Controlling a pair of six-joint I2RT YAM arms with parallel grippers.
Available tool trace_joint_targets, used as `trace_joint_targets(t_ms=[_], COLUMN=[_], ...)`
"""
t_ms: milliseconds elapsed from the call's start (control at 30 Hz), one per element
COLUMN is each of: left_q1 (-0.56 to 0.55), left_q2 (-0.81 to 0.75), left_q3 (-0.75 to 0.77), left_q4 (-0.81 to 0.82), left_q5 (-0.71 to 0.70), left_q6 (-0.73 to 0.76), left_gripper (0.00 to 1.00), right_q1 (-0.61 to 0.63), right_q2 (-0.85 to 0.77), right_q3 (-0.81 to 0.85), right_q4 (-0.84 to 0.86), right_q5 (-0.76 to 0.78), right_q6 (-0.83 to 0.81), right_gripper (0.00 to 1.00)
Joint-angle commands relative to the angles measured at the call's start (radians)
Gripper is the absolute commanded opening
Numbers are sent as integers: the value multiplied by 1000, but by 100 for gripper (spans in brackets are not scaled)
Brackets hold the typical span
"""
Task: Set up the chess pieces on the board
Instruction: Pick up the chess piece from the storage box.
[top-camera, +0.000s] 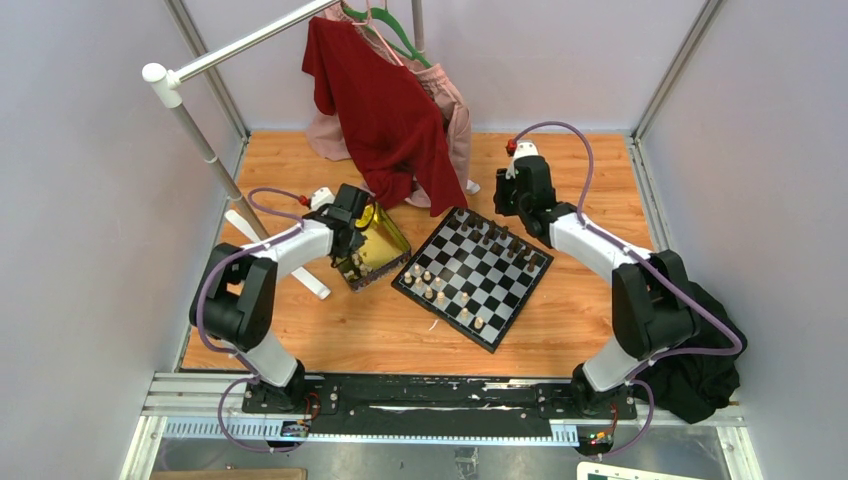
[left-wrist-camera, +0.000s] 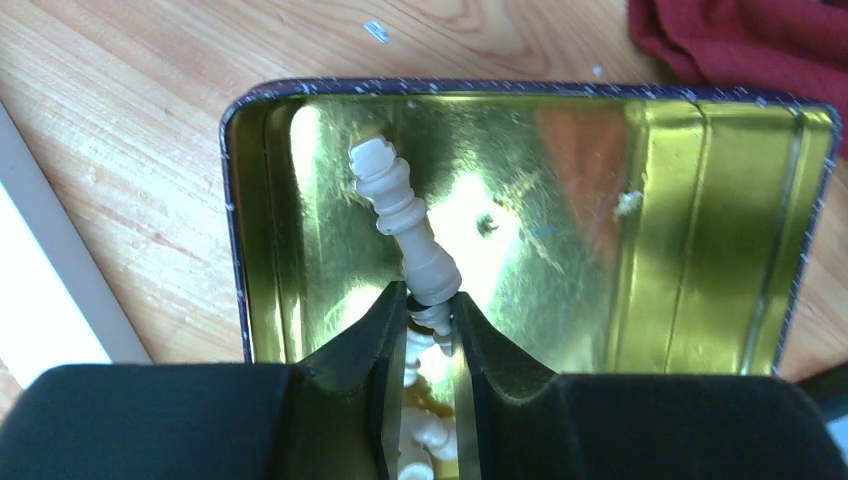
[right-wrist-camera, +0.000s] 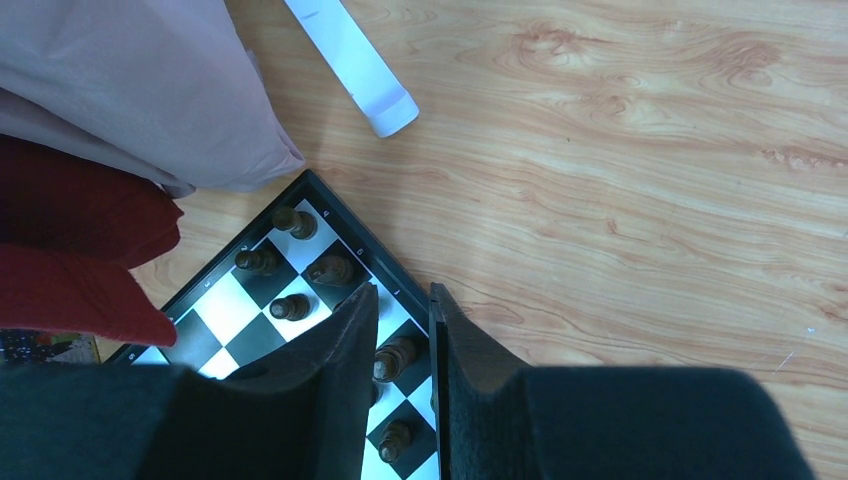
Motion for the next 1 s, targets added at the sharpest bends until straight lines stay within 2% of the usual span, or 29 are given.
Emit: trace_joint_targets(t_ms=[0,267,467,967], left_q1=[-45,-123,-157,-257], left_q2=[-64,-104,-172,-450], left_q3=[35,95,80,-67], left_q4=[-29,-68,-46,101], left_q5=[-63,-120,-103,146], left_q6=[53,169,279,543], left_gripper=[13,12,11,10], right_q1=[-15,-13,-13,-13], right_q2=[-55,-86,-131,-312], right_q3=[5,-8,-26,-123], right_q4=[8,1,-2,22], right_q5=[-10,-26,-67,-308], right_q6=[-2,4,16,115], right_gripper=[30,30,30,30])
